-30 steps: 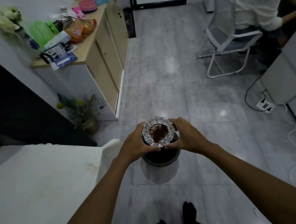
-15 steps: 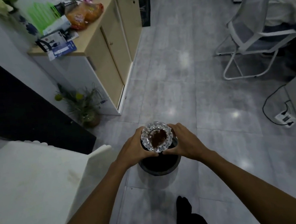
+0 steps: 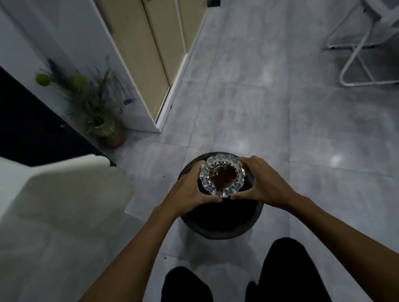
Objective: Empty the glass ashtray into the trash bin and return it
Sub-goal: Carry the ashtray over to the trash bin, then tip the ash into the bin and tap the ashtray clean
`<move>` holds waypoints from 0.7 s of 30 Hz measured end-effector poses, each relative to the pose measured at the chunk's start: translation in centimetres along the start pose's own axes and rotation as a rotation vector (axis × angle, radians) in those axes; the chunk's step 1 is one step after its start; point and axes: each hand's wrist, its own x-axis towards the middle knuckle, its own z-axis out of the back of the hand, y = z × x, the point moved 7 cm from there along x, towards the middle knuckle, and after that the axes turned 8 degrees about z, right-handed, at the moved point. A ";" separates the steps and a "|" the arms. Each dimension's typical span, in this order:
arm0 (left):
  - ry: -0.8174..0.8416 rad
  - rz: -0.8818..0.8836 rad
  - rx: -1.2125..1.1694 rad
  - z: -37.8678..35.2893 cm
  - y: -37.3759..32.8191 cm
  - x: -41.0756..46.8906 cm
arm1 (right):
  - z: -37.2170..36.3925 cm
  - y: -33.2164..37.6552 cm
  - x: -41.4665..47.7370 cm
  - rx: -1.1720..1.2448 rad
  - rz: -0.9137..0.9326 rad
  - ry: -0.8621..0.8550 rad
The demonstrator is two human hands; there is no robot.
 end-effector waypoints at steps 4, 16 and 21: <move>0.022 -0.045 0.058 -4.0 6.3 2.5 | -6.2 -4.3 0.3 0.008 0.076 -0.040; -0.026 -0.118 -0.107 -7.5 14.5 3.9 | -13.4 -6.9 -0.3 0.026 0.065 -0.097; 0.005 -0.091 -0.179 -8.0 16.0 4.9 | -14.1 -7.7 -0.5 0.121 -0.084 -0.119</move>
